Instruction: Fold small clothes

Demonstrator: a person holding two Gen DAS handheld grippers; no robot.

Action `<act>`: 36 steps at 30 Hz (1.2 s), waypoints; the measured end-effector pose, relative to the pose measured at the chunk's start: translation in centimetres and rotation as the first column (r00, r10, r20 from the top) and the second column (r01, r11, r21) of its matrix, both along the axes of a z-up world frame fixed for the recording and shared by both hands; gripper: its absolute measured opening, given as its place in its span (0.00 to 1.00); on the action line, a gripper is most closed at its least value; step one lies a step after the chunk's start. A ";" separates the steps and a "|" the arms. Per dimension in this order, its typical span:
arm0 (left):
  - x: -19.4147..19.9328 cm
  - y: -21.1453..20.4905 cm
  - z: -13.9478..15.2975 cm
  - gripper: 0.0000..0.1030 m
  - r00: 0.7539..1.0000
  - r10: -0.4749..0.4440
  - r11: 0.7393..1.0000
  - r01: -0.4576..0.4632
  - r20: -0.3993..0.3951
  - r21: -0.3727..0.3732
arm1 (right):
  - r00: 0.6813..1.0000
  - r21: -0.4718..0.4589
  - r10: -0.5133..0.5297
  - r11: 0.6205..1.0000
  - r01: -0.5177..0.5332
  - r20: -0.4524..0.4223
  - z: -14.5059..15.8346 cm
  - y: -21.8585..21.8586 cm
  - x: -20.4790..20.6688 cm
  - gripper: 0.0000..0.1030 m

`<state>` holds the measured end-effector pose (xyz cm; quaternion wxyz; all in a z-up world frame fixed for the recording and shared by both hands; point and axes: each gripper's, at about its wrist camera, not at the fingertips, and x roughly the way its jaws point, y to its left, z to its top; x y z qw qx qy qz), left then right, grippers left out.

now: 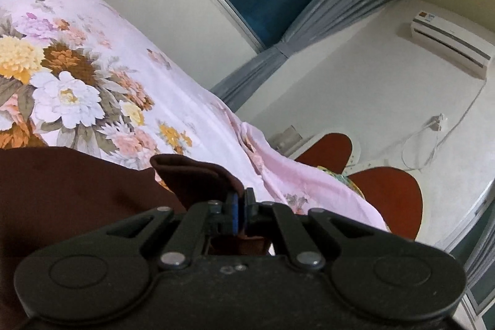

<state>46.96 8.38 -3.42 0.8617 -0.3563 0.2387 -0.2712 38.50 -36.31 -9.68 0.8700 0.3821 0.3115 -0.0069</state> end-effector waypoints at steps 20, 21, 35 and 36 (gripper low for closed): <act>0.3 -0.2 1.8 0.01 0.998 -0.013 0.998 0.010 0.054 0.058 | 0.986 -0.322 0.162 0.936 -0.141 0.042 -0.1 4.4 4.4 0.04; 0.1 0.1 1.1 0.01 0.999 -0.002 0.996 -0.003 0.050 0.090 | 0.984 -0.321 0.171 0.935 -0.149 0.040 -0.1 4.3 4.3 0.04; -3.1 4.9 -9.0 0.20 0.977 0.115 0.951 -0.057 -0.178 0.304 | 0.980 -0.292 0.171 0.947 -0.134 0.105 3.6 1.1 -3.7 0.05; -3.9 5.3 -8.2 0.20 0.977 0.157 0.932 -0.097 -0.147 0.350 | 0.975 -0.320 0.172 0.940 -0.120 0.139 4.7 1.1 -4.3 0.05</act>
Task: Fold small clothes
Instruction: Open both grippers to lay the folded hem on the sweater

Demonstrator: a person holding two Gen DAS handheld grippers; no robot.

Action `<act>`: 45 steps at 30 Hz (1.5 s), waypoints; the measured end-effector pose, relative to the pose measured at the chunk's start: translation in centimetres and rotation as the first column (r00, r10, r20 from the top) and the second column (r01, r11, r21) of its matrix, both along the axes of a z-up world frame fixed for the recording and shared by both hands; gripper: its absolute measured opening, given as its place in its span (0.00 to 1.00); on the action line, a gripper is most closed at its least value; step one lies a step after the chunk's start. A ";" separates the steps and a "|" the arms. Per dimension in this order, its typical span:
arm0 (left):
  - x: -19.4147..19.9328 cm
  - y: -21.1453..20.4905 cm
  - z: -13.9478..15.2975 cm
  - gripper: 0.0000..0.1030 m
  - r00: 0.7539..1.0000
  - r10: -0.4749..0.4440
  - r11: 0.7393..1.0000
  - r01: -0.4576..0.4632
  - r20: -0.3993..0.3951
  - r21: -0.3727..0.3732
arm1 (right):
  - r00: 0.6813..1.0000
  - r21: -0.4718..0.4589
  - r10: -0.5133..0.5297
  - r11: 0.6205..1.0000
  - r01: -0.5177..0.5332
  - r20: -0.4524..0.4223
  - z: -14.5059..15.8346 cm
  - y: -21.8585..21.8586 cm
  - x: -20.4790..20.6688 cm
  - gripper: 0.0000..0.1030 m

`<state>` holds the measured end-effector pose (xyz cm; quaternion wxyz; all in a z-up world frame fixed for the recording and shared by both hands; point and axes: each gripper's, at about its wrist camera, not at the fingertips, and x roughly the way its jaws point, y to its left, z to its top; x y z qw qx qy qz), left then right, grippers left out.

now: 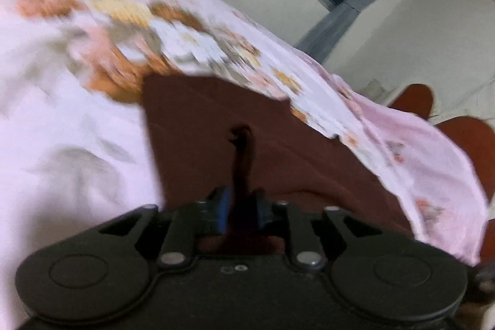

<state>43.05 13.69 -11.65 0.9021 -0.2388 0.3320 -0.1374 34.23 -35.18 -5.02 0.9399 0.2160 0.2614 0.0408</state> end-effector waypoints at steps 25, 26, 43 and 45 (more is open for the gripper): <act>3.2 -10.5 0.9 0.48 0.989 -0.134 0.880 0.091 0.061 0.466 | 0.960 -0.333 0.262 0.901 -0.279 -0.095 -1.4 7.5 9.1 0.32; 4.2 -10.1 -0.1 0.49 0.990 -0.142 0.873 0.116 0.019 0.473 | 0.961 -0.332 0.246 0.902 -0.275 -0.128 -2.2 7.8 10.1 0.32; 5.5 -13.0 0.8 0.70 0.988 -0.141 0.766 0.073 0.056 0.639 | 0.974 -0.333 0.170 0.919 -0.212 -0.150 -2.5 8.6 14.1 0.57; 5.0 -12.9 1.0 0.68 0.989 -0.137 0.762 0.066 0.061 0.644 | 0.977 -0.328 0.168 0.923 -0.202 -0.130 -2.1 8.2 13.1 0.57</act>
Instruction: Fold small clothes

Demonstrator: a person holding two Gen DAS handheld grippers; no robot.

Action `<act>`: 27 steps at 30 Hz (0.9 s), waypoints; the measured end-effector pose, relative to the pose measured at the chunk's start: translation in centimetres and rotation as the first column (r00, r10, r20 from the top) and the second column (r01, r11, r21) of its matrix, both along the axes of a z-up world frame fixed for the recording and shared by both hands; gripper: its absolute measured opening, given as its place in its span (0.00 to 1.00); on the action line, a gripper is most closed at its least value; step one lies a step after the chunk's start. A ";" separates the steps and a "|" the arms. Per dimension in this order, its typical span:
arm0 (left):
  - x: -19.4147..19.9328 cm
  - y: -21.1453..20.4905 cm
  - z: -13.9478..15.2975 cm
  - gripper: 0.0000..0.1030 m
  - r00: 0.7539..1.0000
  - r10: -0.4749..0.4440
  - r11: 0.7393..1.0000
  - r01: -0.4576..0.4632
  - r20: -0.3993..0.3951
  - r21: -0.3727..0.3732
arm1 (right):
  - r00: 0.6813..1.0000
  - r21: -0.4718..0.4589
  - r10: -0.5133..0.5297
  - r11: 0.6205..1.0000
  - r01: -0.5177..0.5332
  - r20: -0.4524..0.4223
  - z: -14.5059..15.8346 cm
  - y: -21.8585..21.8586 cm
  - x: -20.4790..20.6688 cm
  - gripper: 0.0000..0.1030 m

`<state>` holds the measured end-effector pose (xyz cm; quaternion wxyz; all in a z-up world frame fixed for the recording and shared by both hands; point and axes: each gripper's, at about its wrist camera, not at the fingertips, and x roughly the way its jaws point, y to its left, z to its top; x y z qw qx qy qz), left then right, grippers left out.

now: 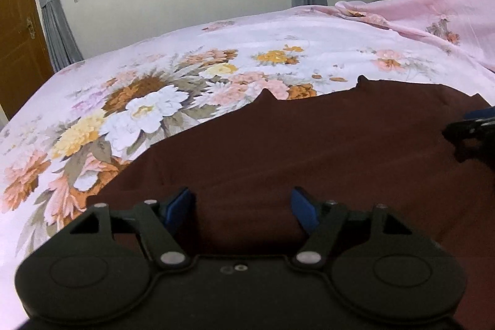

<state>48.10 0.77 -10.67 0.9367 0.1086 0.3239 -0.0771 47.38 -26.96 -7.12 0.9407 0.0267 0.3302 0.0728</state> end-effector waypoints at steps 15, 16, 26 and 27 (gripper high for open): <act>-5.6 6.9 2.0 0.66 0.995 0.102 0.962 -0.103 -0.019 -0.254 | 0.998 0.019 -0.001 1.000 0.000 0.065 2.3 -2.4 -7.0 0.58; -6.0 7.8 2.1 0.58 0.995 0.100 0.950 -0.101 -0.017 -0.296 | 0.997 0.023 -0.006 1.000 0.004 0.079 2.7 -2.7 -7.7 0.58; -4.3 8.7 -1.5 0.34 0.994 -0.046 0.884 -0.007 -0.103 -0.467 | 0.995 0.078 -0.055 0.996 0.049 0.078 1.8 -5.4 -9.8 0.58; -4.2 8.9 -1.6 0.29 0.993 -0.061 0.870 0.001 -0.105 -0.493 | 0.996 0.079 -0.057 0.996 0.051 0.074 1.6 -5.6 -9.7 0.58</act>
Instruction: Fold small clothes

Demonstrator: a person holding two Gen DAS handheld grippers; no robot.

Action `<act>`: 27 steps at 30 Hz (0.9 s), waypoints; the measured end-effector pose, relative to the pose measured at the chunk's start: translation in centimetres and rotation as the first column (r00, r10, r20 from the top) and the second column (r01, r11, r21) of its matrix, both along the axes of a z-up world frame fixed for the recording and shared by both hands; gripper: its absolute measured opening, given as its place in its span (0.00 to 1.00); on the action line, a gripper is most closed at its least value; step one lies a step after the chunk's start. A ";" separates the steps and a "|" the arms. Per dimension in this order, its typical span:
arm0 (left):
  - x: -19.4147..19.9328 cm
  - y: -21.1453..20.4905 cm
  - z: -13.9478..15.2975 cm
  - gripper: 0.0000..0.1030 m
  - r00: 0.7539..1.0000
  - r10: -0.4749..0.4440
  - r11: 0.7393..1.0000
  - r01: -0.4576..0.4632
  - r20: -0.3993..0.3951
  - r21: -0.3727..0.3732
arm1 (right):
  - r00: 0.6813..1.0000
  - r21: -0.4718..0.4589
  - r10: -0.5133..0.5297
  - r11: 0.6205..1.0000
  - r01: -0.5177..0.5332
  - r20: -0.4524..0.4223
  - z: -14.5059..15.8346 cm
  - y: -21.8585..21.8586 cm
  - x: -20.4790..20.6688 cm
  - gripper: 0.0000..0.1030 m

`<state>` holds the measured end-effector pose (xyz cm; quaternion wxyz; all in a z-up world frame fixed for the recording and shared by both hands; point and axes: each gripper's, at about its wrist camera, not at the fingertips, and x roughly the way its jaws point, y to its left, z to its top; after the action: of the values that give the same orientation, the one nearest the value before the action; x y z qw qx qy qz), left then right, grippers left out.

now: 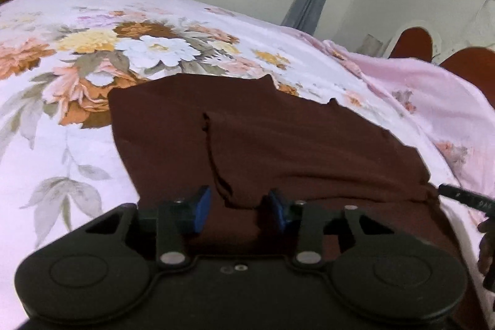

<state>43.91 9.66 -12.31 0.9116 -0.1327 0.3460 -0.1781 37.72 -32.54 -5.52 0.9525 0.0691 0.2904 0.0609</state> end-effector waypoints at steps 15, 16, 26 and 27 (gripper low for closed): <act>0.8 3.5 -0.8 0.05 0.991 -0.104 0.988 0.093 -0.085 -0.122 | 0.999 0.006 -0.040 0.999 0.040 -0.023 -1.3 -1.1 0.9 0.58; 0.6 3.2 -1.0 0.06 0.989 -0.120 0.989 0.113 -0.081 -0.091 | 0.999 0.025 -0.042 0.999 0.042 0.000 -1.0 -1.2 0.6 0.58; -1.0 3.5 2.9 0.32 0.988 0.136 0.986 -0.143 0.076 0.083 | 0.995 -0.035 -0.079 0.996 0.077 -0.067 -1.7 -1.8 2.5 0.58; -0.7 3.0 3.2 0.34 0.991 0.105 0.990 -0.112 0.081 0.090 | 0.996 -0.019 -0.087 0.996 0.086 -0.036 -1.3 -2.0 2.3 0.58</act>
<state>43.25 12.64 -9.06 0.9376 -0.1013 0.3115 -0.1166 40.03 -34.57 -6.80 0.9492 0.0746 0.3051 0.0159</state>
